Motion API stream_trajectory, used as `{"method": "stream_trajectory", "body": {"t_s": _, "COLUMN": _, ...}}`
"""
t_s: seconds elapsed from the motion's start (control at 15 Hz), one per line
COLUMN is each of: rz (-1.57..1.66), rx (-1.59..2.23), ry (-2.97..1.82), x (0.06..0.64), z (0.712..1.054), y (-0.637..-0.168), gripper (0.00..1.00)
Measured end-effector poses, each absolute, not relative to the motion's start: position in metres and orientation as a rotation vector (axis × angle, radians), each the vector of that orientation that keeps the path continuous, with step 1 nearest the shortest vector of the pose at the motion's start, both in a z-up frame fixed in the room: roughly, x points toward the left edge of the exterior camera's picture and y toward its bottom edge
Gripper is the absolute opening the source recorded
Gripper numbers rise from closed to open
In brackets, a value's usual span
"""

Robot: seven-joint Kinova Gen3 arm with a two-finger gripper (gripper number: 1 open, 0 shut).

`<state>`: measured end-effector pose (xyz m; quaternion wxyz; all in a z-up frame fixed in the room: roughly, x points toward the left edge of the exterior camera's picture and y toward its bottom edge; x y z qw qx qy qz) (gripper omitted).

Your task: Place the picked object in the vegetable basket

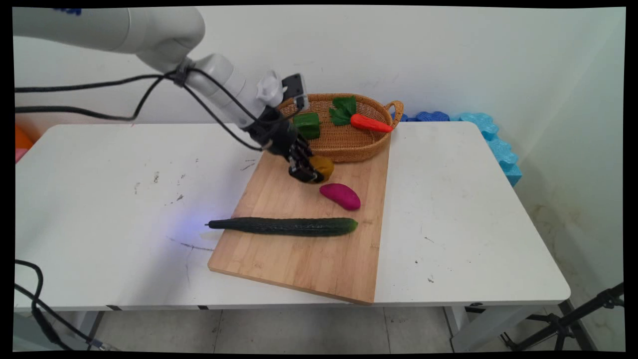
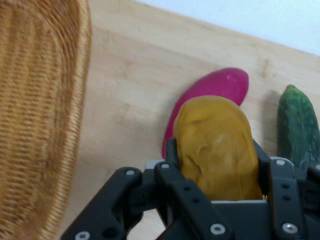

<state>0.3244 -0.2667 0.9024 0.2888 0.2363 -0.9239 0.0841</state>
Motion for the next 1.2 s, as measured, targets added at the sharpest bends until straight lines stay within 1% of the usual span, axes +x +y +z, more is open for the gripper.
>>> {"method": "stream_trajectory", "body": {"t_s": 0.2, "rz": 0.262, "rx": 0.556, "ry": -2.475, "x": 0.323, "z": 0.921, "y": -0.281, "gripper": 0.00}}
{"method": "stream_trajectory", "body": {"t_s": 0.6, "rz": 0.329, "rx": 0.480, "ry": -2.478, "x": 0.323, "z": 0.945, "y": -0.312, "gripper": 0.00}}
{"method": "stream_trajectory", "body": {"t_s": 0.93, "rz": 0.392, "rx": 0.440, "ry": -2.482, "x": 0.324, "z": 0.958, "y": -0.346, "gripper": 0.00}}
{"method": "stream_trajectory", "body": {"t_s": 1.2, "rz": 0.440, "rx": 0.423, "ry": -2.493, "x": 0.324, "z": 0.956, "y": -0.384, "gripper": 0.00}}
